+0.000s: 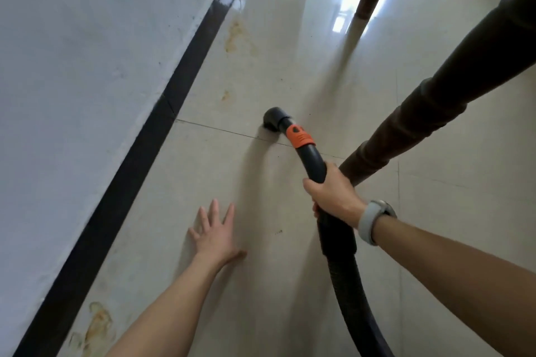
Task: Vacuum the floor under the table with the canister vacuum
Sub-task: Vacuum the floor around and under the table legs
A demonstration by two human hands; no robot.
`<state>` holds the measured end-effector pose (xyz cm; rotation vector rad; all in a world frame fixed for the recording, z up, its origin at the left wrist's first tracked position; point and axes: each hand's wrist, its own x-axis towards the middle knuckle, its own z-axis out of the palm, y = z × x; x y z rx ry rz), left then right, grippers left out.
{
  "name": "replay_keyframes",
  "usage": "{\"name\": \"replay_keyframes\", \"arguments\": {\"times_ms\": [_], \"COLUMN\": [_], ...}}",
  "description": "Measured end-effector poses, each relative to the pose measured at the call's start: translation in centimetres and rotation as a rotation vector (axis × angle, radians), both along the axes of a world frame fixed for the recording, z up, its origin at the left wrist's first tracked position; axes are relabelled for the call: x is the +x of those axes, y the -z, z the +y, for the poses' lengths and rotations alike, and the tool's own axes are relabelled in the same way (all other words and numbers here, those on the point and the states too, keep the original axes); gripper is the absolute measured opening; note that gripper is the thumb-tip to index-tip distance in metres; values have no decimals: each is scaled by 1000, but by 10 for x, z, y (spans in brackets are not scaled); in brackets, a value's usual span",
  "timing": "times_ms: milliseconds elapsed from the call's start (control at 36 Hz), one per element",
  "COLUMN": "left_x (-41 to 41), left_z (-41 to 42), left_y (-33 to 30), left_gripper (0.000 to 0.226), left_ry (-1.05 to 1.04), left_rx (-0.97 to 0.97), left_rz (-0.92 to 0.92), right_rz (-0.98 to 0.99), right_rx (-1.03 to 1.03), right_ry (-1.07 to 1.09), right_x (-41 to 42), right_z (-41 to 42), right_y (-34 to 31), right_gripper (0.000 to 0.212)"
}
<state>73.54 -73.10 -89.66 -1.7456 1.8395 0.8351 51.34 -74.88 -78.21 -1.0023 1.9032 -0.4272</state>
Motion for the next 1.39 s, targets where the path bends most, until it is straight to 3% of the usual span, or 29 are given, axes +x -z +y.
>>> {"name": "replay_keyframes", "arguments": {"times_ms": [139, 361, 556, 722, 778, 1056, 1250, 1389], "left_x": [-2, -5, -13, -19, -24, -32, -31, -30], "left_z": [-21, -45, -70, -92, -99, -110, -110, -108], "left_y": [-1, 5, -1, 4, 5, 7, 5, 5], "left_gripper": [126, 126, 123, 127, 129, 121, 127, 126], "left_ry": [98, 89, 104, 91, 57, 15, 30, 35], "left_rx": [47, 31, 45, 36, 52, 50, 45, 24], "left_rz": [9, 32, 10, 5, 11, 1, 10, 25], "right_rz": [31, 132, 109, 176, 207, 29, 203, 178], "right_rx": [28, -91, -95, -99, -102, -70, -53, -43], "right_ry": [-171, 216, 7, 412, 459, 109, 505, 575], "right_x": [-2, -17, 11, -29, -39, -15, -27, -15], "right_z": [-18, -101, -135, -158, -159, -187, -174, -138], "right_y": [-4, 14, 22, 24, 28, 19, 13, 22], "right_gripper": [32, 39, 33, 38, 37, 39, 36, 35]}}
